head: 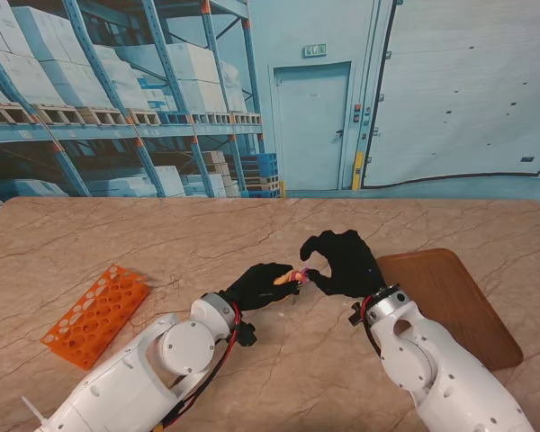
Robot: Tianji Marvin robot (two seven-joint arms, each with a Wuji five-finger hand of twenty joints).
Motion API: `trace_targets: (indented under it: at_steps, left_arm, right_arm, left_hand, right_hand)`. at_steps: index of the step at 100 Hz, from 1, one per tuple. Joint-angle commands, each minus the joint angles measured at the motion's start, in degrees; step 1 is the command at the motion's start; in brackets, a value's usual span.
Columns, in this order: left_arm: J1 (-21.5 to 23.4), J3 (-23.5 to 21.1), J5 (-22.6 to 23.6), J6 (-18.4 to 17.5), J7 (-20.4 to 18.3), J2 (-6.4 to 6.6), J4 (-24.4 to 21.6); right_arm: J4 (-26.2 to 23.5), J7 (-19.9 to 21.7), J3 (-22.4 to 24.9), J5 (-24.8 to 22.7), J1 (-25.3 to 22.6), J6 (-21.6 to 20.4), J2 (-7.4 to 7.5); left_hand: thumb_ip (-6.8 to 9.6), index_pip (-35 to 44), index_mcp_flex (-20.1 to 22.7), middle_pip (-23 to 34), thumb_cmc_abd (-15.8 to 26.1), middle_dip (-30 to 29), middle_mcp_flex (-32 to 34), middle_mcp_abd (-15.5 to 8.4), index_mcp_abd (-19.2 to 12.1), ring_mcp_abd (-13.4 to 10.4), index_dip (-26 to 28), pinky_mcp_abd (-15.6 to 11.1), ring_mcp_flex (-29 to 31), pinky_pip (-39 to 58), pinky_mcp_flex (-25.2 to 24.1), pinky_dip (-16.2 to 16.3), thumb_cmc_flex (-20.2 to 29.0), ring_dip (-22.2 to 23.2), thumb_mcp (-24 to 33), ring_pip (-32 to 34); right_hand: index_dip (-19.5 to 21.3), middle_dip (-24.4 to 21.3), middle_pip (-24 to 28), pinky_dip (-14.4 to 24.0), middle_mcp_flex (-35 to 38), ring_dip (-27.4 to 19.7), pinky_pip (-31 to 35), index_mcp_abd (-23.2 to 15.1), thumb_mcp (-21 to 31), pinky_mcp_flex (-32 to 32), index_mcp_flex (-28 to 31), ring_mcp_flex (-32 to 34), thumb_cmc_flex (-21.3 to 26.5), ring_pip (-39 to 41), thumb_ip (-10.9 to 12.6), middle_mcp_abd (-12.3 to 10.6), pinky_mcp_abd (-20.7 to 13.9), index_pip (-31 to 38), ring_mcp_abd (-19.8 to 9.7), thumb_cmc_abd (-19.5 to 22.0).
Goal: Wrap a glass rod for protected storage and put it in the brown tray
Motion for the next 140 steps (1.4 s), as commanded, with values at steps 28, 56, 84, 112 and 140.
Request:
trace_targets:
  at_steps: [28,56,84,112,140]
  left_arm:
    - [0.49,0.1,-0.13,0.41,-0.21,-0.28,-0.9]
    - [0.55,0.09,0.0,0.54,0.0,-0.31,-0.96]
    - [0.58,0.05,-0.27,0.55,0.08,-0.38,-0.96]
    - [0.63,-0.02,-0.39,0.51,0.28,-0.45,-0.94]
    - [0.7,-0.05,-0.42,0.46,0.58,-0.54,-0.92]
  right_arm:
    - [-0.07,0.2,-0.23,-0.28,0.06,0.69,-0.23]
    - [0.0,0.25,-0.23,0.04,0.07,0.42,-0.28]
    - [-0.43,1.38,-0.28,2.37,-0.22,0.91,-0.65]
    - [-0.81,3.18,-0.47,3.63,-0.48,1.19,-0.64]
    - [-1.78,6.63,-0.42,5.74,-1.07,1.39,-0.51]
  left_hand:
    - [-1.37,2.2,0.77,2.07,-0.55,0.4,2.68,-1.84,-2.32,2.61,-0.79,-3.31,0.68,14.91,1.54,2.07,0.89,1.0,-0.51,6.09]
    - [-1.39,2.04,0.68,2.09,-0.2,0.36,2.67,-1.84,-2.23,2.61,-0.79,-3.14,0.68,14.91,1.52,1.97,1.05,0.98,-1.0,6.1]
    - [-1.41,2.0,0.67,2.0,-0.05,0.31,2.68,-1.69,-2.18,2.61,-0.7,-3.02,0.67,14.91,1.51,1.87,1.14,0.97,-1.26,6.1]
    - [-1.43,2.01,0.63,2.0,0.13,0.31,2.68,-1.69,-2.06,2.62,-0.62,-2.91,0.67,14.91,1.49,1.8,1.14,0.97,-1.41,6.1]
    - [-1.43,2.06,0.58,2.0,0.22,0.31,2.68,-1.69,-1.99,2.64,-0.53,-2.87,0.67,14.91,1.49,1.72,1.19,0.96,-1.55,6.08]
  right_hand:
    - [9.76,0.93,2.04,-0.8,-4.0,-1.04,0.73,-6.03,-1.11,-1.04,4.39,-2.37,0.21,0.59,-0.51,1.11,-0.75,12.39,-0.58,-1.07]
    - [-3.49,0.02,-0.09,-0.87,-2.68,-1.14,0.6,-0.75,-5.89,-1.19,12.87,-2.09,-0.94,0.23,0.53,0.42,-0.25,1.06,-0.05,5.16]
    - [-9.32,-0.25,-0.92,-0.66,-0.7,-0.98,0.6,3.75,-6.1,-0.99,12.14,-1.57,-0.39,0.17,1.76,0.57,-0.18,-3.39,0.22,5.56]
    - [-11.11,-0.37,-1.31,-0.53,0.26,-0.93,0.61,4.88,-5.85,-0.79,13.54,-1.3,0.3,0.02,1.25,0.16,-0.21,-4.96,0.25,6.14]
    - [-11.55,-0.87,-2.83,-0.5,0.65,-1.49,0.05,3.84,-3.53,-0.37,11.84,-0.82,1.98,-2.14,0.79,-1.26,-1.02,-6.68,-1.22,4.63]
